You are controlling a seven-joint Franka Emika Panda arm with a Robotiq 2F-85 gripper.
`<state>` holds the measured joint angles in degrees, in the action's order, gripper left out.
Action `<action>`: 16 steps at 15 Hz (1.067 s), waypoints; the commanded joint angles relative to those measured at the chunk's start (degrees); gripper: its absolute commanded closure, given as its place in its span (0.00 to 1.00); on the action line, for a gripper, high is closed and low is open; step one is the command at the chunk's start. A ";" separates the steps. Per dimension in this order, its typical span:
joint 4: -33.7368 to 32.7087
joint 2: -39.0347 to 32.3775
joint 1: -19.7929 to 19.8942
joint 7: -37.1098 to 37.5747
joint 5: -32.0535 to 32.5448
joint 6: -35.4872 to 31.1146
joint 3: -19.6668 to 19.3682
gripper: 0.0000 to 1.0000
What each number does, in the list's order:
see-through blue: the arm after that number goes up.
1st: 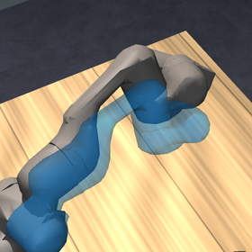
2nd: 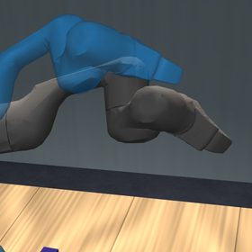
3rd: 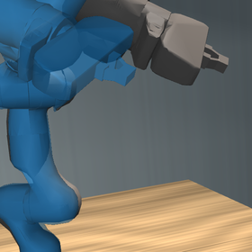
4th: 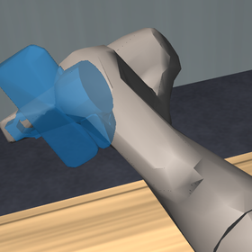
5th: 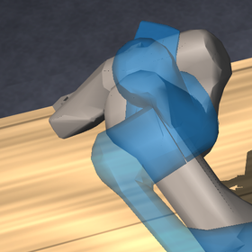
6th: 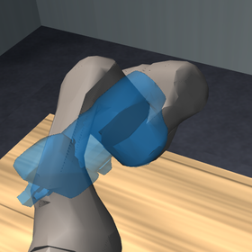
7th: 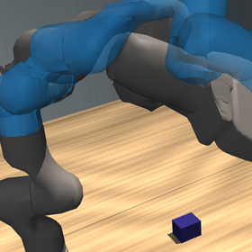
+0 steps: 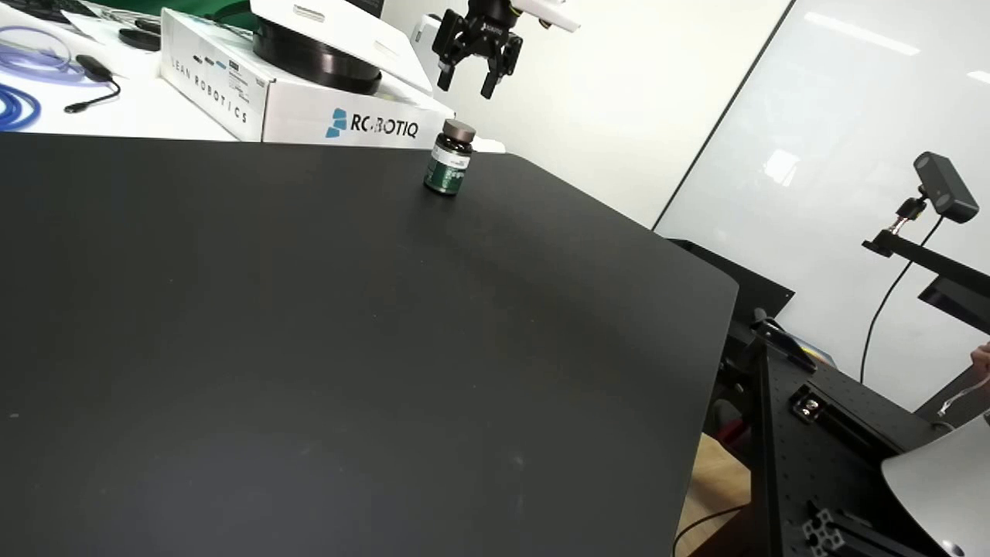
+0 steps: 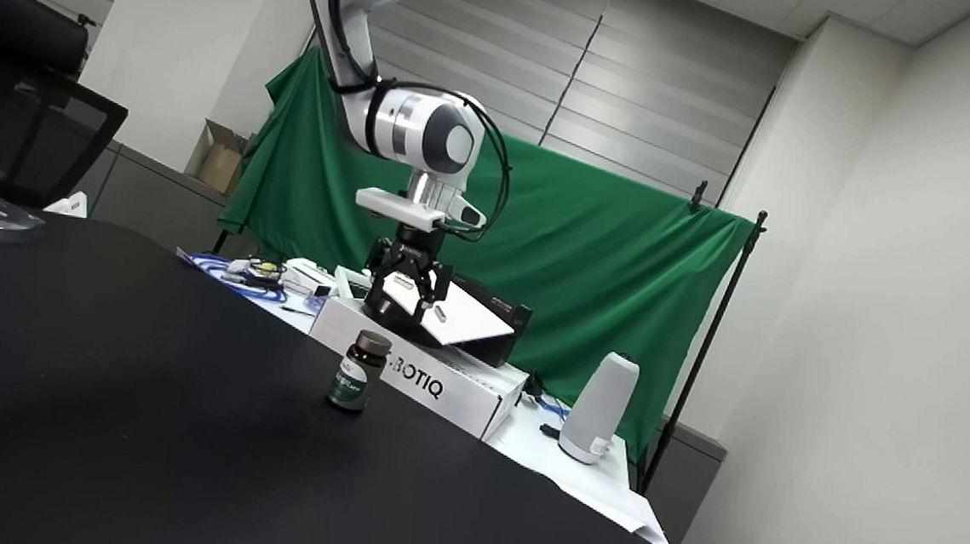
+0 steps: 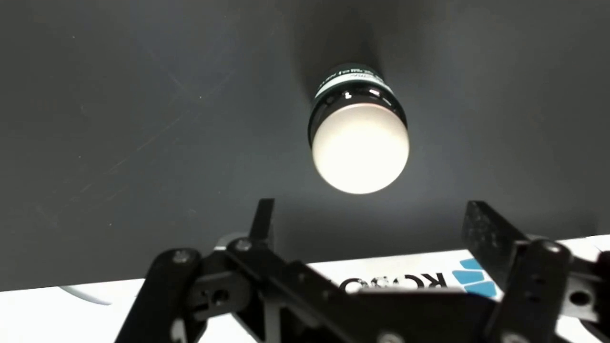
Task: Pick the bottle and move it down the table
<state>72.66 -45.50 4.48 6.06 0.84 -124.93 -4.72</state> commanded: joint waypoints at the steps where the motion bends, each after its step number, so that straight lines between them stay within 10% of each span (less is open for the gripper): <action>1: -2.77 -2.22 0.44 0.67 -0.67 2.35 0.01 0.00; 10: -2.06 -4.65 0.38 1.04 -0.65 1.77 -0.10 0.00; 11: -1.92 -4.79 0.41 0.94 -0.70 1.42 -0.04 0.25; 16: -0.83 -3.81 0.60 0.52 -1.73 0.32 0.29 0.55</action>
<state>72.63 -49.56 4.69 6.05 -0.06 -124.78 -4.75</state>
